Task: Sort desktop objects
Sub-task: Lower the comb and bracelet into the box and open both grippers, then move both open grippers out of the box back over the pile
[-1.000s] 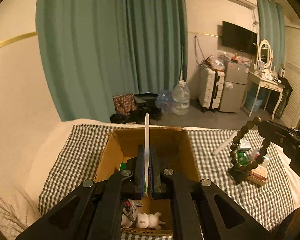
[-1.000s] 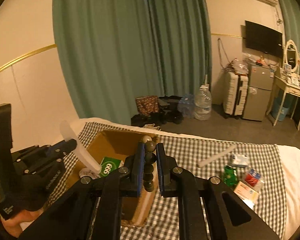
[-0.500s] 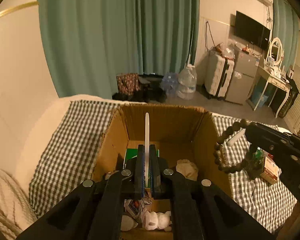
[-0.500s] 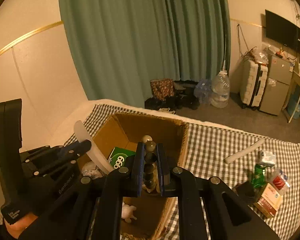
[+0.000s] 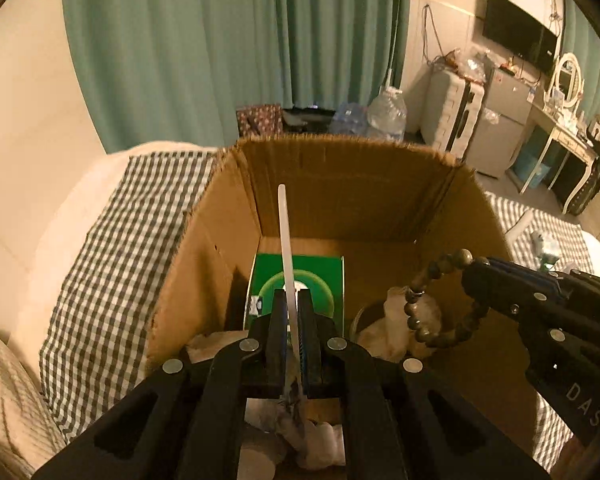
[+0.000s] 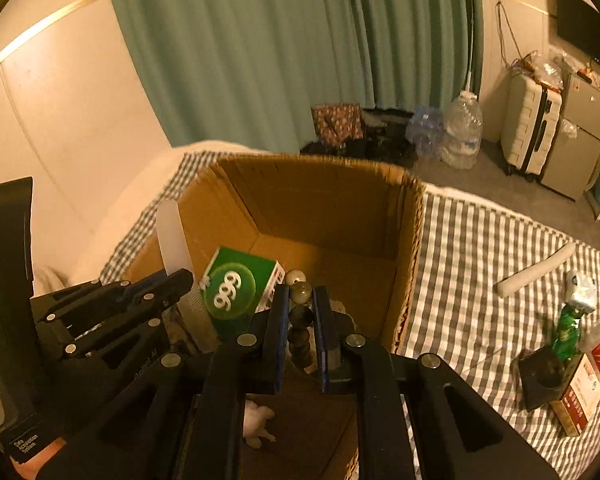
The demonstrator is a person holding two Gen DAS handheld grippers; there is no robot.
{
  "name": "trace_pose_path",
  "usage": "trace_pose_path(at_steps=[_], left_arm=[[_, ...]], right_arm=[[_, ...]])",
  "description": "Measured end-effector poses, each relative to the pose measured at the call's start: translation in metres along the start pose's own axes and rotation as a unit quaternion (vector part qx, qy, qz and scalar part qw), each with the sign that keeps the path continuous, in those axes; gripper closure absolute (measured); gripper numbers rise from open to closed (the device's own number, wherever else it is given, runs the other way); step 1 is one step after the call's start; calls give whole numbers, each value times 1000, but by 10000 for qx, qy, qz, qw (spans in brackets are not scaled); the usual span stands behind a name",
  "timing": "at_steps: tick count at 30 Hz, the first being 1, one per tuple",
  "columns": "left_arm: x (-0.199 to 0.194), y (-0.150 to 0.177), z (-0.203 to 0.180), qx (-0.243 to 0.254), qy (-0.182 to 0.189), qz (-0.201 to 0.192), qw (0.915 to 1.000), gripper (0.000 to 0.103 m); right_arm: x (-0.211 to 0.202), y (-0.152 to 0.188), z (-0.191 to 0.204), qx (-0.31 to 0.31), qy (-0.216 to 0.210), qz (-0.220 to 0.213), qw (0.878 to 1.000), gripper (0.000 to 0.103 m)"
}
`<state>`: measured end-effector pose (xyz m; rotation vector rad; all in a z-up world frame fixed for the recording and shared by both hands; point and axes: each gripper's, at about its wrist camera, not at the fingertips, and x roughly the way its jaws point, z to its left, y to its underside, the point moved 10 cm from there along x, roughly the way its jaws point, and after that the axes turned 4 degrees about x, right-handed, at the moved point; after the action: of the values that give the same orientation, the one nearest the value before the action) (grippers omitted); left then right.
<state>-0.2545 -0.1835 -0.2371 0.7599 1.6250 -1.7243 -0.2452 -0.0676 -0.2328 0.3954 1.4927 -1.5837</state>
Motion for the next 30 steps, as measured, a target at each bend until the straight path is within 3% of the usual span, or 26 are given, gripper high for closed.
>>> trace_pose_path(at_steps=[5, 11, 12, 14, 15, 16, 24, 30], left_arm=[[7, 5, -1, 24, -42, 106, 9999, 99], [0, 2, 0, 54, -73, 50, 9999, 92], [-4, 0, -1, 57, -48, 4, 10000, 87], [-13, -7, -1, 75, -107, -92, 9999, 69], [-20, -10, 0, 90, -166, -178, 9997, 53], [-27, -13, -1, 98, -185, -259, 9994, 47], [-79, -33, -6, 83, -253, -689, 9973, 45], [-119, -48, -14, 147, -282, -1076, 9937, 29]], right_arm=[[13, 9, -5, 29, -38, 271, 9996, 91], [5, 6, -2, 37, 15, 253, 9997, 89], [2, 5, -2, 35, 18, 230, 9997, 86], [-7, 0, -1, 32, 40, 153, 9999, 79], [-12, -2, 0, 34, 60, 103, 9999, 75], [-19, -3, 0, 42, 70, 37, 10000, 74], [-79, -18, -4, 55, 190, -459, 9987, 69], [-132, -29, -15, 164, 313, -899, 9953, 61]])
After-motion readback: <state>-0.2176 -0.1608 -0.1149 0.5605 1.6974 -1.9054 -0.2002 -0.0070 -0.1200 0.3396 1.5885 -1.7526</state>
